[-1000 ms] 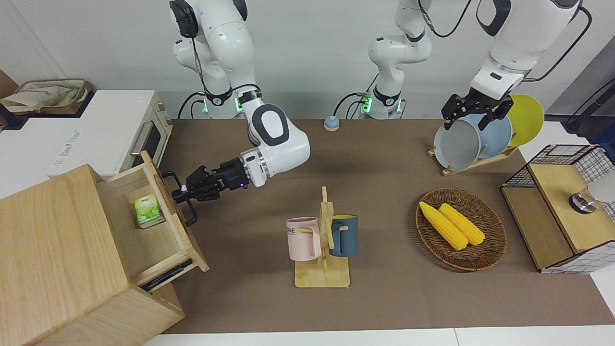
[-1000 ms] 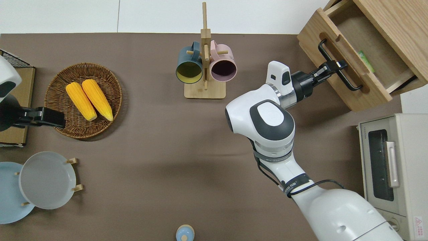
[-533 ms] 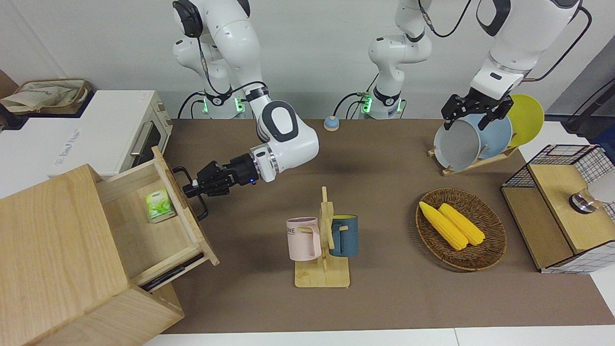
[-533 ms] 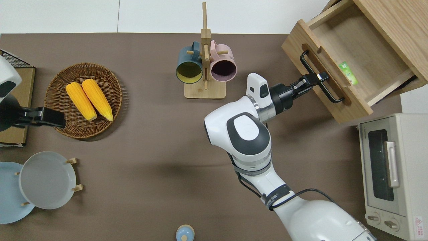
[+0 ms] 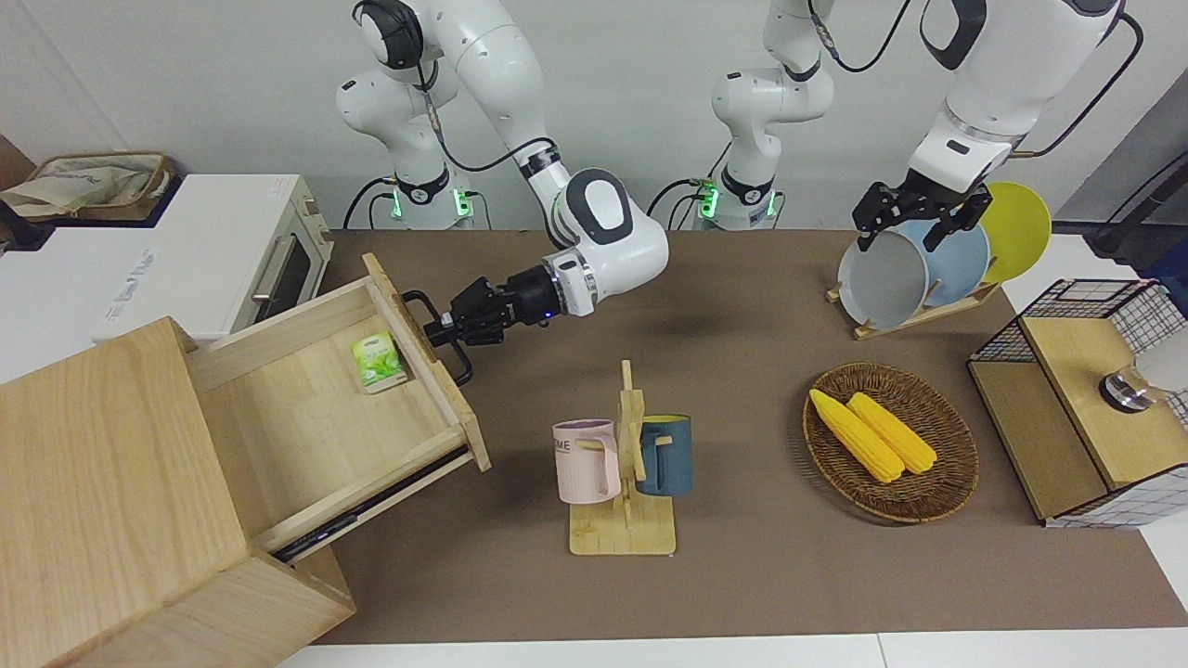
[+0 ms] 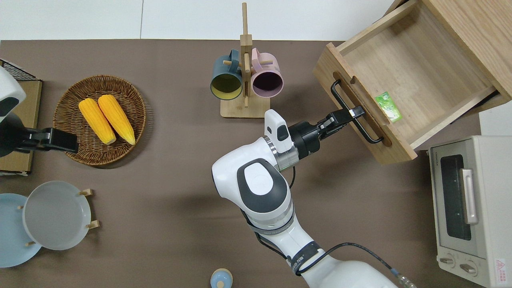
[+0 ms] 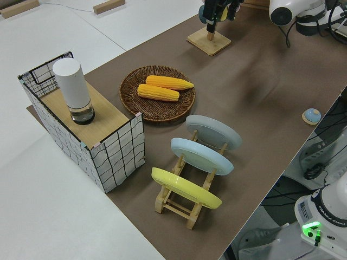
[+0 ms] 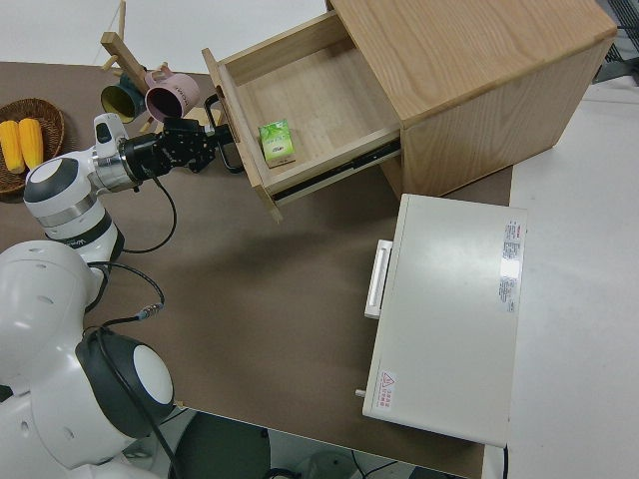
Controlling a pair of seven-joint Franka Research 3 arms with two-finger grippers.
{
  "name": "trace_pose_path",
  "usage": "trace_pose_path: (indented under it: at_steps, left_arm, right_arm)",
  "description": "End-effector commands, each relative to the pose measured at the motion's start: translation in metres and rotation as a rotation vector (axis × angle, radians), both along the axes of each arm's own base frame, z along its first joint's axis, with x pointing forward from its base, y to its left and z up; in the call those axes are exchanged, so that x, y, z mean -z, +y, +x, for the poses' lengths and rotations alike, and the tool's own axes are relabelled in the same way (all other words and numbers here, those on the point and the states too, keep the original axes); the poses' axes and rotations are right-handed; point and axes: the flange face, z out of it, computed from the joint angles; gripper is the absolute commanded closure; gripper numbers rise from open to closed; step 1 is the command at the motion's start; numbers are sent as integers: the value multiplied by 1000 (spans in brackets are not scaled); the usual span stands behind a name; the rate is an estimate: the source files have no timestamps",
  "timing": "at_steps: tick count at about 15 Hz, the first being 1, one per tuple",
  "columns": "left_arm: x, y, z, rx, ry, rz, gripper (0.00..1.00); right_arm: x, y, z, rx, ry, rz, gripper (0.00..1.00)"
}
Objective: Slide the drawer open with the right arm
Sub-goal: 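Open the right gripper and release the drawer handle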
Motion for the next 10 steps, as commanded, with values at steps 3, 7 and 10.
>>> trace_pose_path:
  at_steps: [3, 7, 10]
  left_arm:
    - [-3, 1, 2, 11, 6, 16, 7]
    - [-4, 1, 2, 11, 5, 16, 7]
    - [-3, 1, 2, 11, 6, 16, 7]
  right_arm:
    - [-7, 10, -6, 4, 38, -21, 1000]
    - [-7, 12, -7, 1, 38, -21, 1000]
    - [-7, 16, -9, -6, 40, -24, 828]
